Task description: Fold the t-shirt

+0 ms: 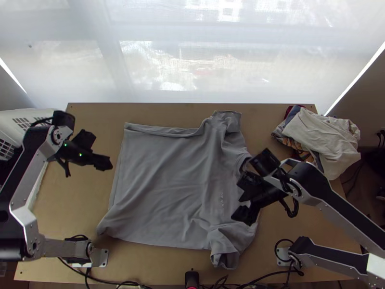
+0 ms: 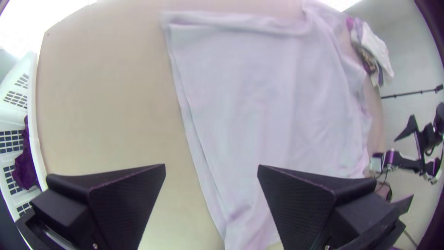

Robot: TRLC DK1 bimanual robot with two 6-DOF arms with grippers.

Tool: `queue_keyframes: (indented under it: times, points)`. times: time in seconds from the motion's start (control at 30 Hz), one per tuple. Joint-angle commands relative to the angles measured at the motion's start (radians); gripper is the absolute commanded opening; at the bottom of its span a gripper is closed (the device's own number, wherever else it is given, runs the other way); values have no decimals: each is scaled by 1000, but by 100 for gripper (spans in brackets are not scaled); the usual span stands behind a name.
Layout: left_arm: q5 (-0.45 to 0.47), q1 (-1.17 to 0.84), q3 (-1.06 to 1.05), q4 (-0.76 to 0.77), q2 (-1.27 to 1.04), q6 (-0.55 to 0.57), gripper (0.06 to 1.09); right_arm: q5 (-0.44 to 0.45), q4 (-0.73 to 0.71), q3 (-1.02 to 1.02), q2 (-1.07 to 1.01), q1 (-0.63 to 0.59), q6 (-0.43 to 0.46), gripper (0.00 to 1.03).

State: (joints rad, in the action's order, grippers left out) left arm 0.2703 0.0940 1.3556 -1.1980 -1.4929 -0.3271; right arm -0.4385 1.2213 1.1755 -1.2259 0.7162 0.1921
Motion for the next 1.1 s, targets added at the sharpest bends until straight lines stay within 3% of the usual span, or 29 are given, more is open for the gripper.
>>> queue_keyframes:
  times: [0.0, 0.3, 0.47, 0.63, 0.8, 0.9, 1.0, 1.07]
  points:
    - [-22, -42, 430, 121, -426, 206, 102, -2, -103, 81, -95, -129, -8, 91]
    - [-120, -134, 912, 55, -857, 280, 99, 0, -230, 44, -112, -126, -82, 91]
    - [-155, -143, 922, 72, -906, 289, 85, 1, -249, 27, -113, -135, -91, 91]
    - [-155, -123, 921, 72, -906, 321, 64, 1, -253, 26, -115, -141, -88, 91]
    - [-155, -122, 918, 63, -906, 324, 62, 1, -275, 35, -124, -141, -88, 91]
    - [-154, -131, 916, 57, -906, 326, 50, 3, -287, 35, -132, -156, -86, 91]
    - [-155, -143, 916, 41, -905, 326, 48, 6, -315, 27, -136, -189, -82, 91]
    - [-155, -149, 916, 32, -902, 326, 40, 6, -330, 27, -141, -207, -77, 91]
